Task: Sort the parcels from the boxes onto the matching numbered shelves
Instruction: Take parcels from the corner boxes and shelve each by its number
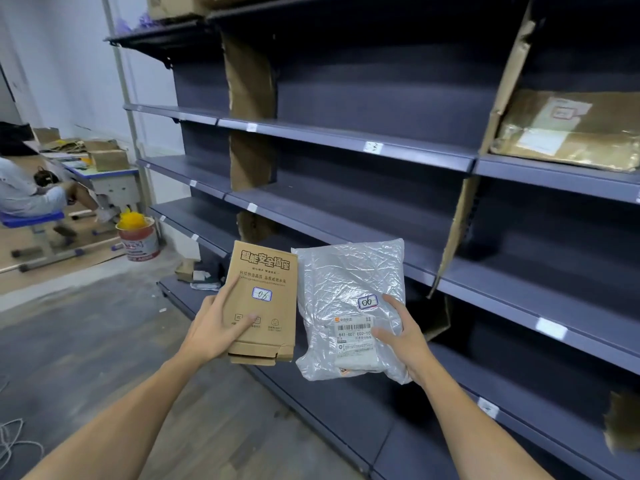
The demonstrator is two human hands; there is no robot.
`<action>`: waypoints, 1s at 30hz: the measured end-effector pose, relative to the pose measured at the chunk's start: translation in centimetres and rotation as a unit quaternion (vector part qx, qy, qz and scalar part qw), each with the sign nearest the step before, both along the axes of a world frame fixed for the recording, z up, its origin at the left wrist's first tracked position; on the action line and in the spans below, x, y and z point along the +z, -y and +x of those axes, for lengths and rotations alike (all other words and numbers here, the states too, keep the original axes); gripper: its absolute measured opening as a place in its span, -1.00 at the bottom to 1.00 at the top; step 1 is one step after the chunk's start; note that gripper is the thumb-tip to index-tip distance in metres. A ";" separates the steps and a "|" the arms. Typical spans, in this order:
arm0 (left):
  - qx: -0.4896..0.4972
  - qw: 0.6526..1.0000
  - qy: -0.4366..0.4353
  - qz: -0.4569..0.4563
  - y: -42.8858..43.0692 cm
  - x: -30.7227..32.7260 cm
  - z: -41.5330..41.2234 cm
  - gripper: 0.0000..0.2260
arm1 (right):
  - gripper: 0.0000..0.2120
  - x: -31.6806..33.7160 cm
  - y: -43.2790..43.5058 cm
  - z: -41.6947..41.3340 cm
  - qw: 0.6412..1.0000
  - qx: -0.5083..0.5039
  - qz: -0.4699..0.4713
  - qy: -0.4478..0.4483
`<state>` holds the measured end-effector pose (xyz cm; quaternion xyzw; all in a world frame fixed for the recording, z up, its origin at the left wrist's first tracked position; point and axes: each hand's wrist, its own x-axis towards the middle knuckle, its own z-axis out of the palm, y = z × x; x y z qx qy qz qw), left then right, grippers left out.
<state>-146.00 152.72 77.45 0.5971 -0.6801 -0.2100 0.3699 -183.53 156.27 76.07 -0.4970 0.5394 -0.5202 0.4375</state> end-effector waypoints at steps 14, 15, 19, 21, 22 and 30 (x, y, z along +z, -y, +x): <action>0.049 0.999 -0.007 -0.010 5.4 1.1 14.9 -0.26 | -0.36 1.1 9.3 15.4 0.999 0.049 0.000 0.021; 0.055 0.998 -0.010 -0.008 5.8 1.2 15.8 -0.26 | -0.36 1.1 10.0 16.2 0.998 0.052 0.001 0.020; 0.069 0.997 -0.017 -0.006 7.2 1.1 18.9 -0.25 | -0.35 1.0 12.8 19.3 0.997 0.073 0.003 0.010; 0.075 0.997 -0.019 -0.004 8.1 0.8 20.3 -0.24 | -0.35 1.0 14.3 20.9 0.997 0.080 0.007 0.009; 0.078 0.997 -0.019 -0.003 8.6 0.8 20.9 -0.24 | -0.35 1.0 15.1 21.6 0.997 0.082 0.009 0.011; 0.084 0.996 -0.007 -0.016 15.7 0.4 26.0 -0.22 | -0.37 1.1 22.0 26.6 0.996 0.084 0.006 0.025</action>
